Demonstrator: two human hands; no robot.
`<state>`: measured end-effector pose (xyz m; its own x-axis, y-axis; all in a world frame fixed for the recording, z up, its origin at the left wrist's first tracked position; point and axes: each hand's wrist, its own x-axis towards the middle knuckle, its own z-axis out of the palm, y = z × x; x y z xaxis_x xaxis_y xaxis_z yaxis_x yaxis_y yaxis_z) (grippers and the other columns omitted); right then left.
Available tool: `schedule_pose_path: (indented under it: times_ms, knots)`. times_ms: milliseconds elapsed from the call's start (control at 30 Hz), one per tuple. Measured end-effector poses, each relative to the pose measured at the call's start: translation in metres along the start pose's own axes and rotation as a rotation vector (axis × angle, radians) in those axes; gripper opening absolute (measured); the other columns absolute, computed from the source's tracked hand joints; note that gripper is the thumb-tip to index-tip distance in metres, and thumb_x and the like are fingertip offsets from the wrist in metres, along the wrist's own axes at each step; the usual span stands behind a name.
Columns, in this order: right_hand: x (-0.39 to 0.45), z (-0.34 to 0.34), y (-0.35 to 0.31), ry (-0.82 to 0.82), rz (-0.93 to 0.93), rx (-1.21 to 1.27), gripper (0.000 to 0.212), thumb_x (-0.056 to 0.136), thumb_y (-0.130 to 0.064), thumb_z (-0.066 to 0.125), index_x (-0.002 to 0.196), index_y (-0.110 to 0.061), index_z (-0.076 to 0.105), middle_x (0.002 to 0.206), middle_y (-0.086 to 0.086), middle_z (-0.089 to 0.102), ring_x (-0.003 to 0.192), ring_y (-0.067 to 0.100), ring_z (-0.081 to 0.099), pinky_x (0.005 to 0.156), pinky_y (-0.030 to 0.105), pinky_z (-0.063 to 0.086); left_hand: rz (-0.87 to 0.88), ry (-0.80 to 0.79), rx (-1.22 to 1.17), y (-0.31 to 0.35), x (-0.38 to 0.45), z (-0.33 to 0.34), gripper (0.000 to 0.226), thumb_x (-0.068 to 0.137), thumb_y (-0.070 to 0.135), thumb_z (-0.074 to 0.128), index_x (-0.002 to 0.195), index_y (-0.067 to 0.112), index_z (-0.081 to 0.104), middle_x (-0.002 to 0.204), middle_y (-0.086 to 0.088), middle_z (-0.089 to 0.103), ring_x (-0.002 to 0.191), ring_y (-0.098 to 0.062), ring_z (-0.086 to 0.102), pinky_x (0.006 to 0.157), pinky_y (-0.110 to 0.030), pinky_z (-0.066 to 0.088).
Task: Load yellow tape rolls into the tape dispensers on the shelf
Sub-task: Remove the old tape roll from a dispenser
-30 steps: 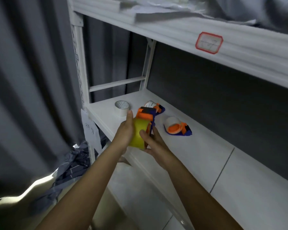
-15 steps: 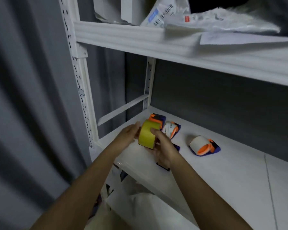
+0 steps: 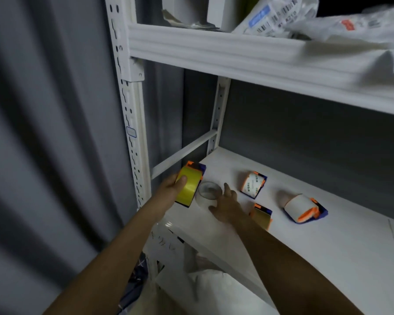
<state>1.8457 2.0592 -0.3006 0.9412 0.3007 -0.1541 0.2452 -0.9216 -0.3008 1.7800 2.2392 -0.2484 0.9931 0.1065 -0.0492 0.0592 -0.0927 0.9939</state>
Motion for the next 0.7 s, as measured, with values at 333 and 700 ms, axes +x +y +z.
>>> schedule_pose_path:
  times_ms: [333, 700]
  knots:
    - [0.005, -0.013, -0.003, 0.192, 0.072, -0.001, 0.039, 0.094, -0.031, 0.053, 0.127, -0.013, 0.054, 0.139, 0.013, 0.035, 0.118, 0.028, 0.046, 0.098, 0.034, 0.044, -0.107, 0.04, -0.098, -0.031, 0.019, -0.002, 0.013, 0.097, 0.034, 0.045, 0.102, 0.029, 0.056, 0.112, -0.01, 0.061, 0.108, -0.03, 0.057, 0.102, -0.045, 0.042]
    - [-0.053, -0.044, 0.055, 0.629, 0.042, 0.257, 0.028, 0.085, -0.029, 0.067, 0.109, -0.014, 0.066, 0.15, 0.005, 0.033, 0.13, 0.029, 0.039, 0.1, 0.038, 0.042, -0.144, -0.105, -0.112, -0.053, 0.049, 0.046, 0.017, 0.098, 0.029, 0.044, 0.107, 0.02, 0.056, 0.111, -0.011, 0.061, 0.103, -0.028, 0.059, 0.097, -0.041, 0.045]
